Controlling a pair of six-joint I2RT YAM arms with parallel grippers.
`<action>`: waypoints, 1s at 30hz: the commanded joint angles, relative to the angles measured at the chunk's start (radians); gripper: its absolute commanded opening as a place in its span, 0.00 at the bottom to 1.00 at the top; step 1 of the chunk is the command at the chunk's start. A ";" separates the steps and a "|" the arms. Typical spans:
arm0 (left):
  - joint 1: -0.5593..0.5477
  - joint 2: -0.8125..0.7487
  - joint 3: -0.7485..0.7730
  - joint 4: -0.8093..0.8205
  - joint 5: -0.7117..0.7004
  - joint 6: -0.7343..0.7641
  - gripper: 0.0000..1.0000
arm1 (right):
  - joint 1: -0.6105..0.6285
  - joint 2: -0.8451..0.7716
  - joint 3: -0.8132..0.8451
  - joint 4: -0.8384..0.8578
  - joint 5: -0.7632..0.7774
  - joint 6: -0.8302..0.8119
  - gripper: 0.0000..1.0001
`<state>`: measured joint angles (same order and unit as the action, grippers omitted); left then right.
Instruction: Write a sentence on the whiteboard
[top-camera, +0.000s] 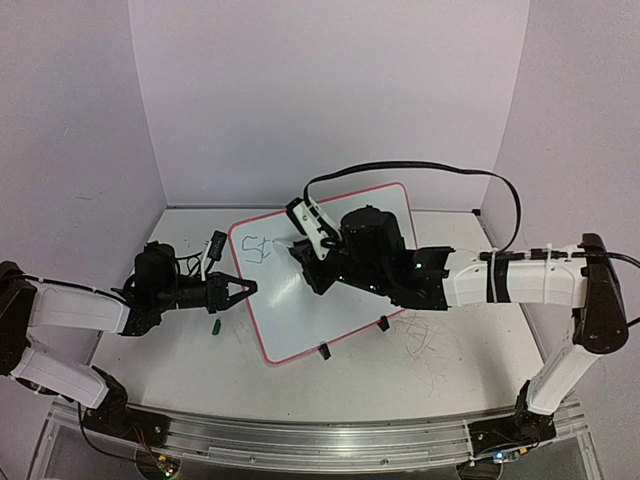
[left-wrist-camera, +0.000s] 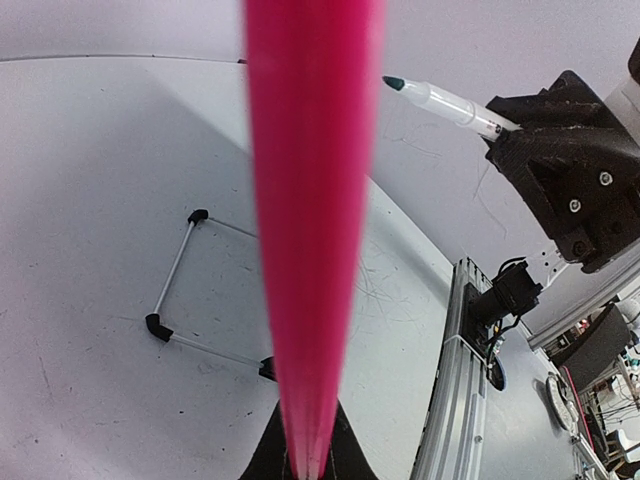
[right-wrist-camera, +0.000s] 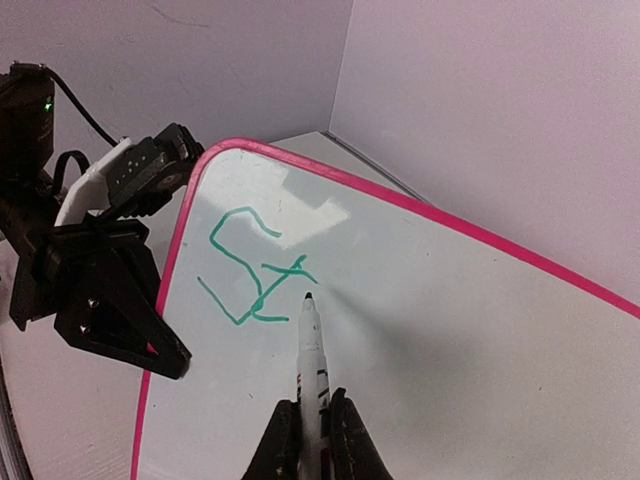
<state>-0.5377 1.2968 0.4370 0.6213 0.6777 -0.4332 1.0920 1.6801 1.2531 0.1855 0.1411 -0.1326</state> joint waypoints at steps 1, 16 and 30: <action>0.000 -0.003 0.038 0.018 -0.017 0.064 0.00 | 0.000 0.032 0.056 0.025 0.037 0.000 0.00; -0.001 -0.014 0.028 0.017 -0.019 0.067 0.00 | -0.010 0.059 0.089 0.029 0.067 0.005 0.00; -0.001 -0.017 0.026 0.016 -0.023 0.068 0.00 | -0.012 0.064 0.071 0.001 0.103 0.030 0.00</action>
<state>-0.5377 1.2968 0.4370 0.6205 0.6773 -0.4271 1.0870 1.7382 1.3056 0.1856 0.2043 -0.1242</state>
